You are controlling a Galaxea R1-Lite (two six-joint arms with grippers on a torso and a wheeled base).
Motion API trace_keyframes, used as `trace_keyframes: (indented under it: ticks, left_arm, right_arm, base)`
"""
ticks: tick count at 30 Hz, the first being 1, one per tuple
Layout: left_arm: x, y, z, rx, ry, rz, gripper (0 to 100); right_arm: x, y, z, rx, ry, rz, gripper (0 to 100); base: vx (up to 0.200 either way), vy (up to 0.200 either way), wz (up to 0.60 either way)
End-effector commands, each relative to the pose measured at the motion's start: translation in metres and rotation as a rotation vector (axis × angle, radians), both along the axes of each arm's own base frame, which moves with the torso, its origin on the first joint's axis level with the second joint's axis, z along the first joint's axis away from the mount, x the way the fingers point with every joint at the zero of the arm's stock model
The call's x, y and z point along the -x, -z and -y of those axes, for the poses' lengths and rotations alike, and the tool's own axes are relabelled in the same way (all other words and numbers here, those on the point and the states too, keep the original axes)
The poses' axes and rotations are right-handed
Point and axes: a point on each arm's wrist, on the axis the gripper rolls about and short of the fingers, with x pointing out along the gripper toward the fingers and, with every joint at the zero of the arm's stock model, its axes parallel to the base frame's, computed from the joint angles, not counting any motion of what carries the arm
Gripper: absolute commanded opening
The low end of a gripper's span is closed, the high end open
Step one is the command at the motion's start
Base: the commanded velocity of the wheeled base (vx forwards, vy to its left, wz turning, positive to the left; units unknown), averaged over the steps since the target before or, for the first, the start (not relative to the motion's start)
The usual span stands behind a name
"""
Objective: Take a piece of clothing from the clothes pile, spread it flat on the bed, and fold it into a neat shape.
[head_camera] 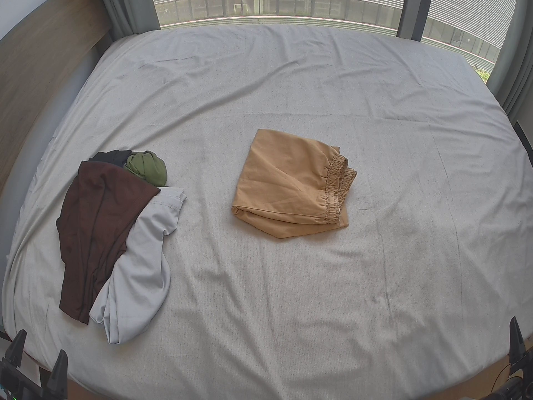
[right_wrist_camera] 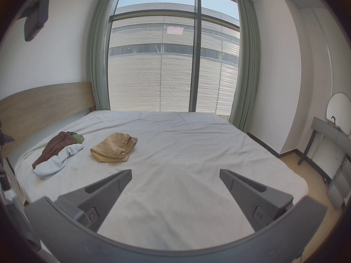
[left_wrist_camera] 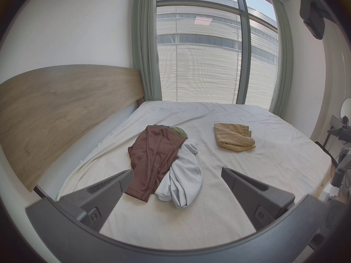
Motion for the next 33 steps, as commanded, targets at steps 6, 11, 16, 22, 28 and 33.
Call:
trace_keyframes:
  ticks: [6, 11, 16, 22, 28, 33]
  left_arm:
    - [0.003, 0.0065, 0.0009, -0.007, -0.016, 0.031, 100]
    - [0.003, 0.0064, 0.001, -0.015, -0.013, 0.032, 100]
    - [0.003, 0.0064, 0.001, -0.01, -0.013, 0.032, 100]
    - [0.003, 0.0064, 0.001, -0.01, -0.013, 0.032, 100]
    - [0.003, 0.0065, 0.001, -0.01, -0.013, 0.031, 100]
    - [0.003, 0.0065, 0.001, -0.01, -0.013, 0.031, 100]
  right_arm:
    - [-0.0014, 0.0109, -0.0025, -0.012, -0.114, -0.071, 100]
    - [-0.0014, 0.0109, -0.0026, -0.004, -0.118, -0.071, 100]
    - [-0.0014, 0.0109, -0.0026, -0.005, -0.118, -0.071, 100]
    - [-0.0014, 0.0109, -0.0026, -0.005, -0.118, -0.071, 100]
    - [-0.0014, 0.0109, -0.0026, -0.005, -0.118, -0.071, 100]
    - [-0.0014, 0.0109, -0.0026, -0.005, -0.118, -0.071, 100]
  base:
    - [0.0, 0.0, 0.0]
    - [0.0, 0.0, 0.0]
    - [0.0, 0.0, 0.0]
    - [0.0, 0.0, 0.0]
    - [0.0, 0.0, 0.0]
    - [0.0, 0.0, 0.0]
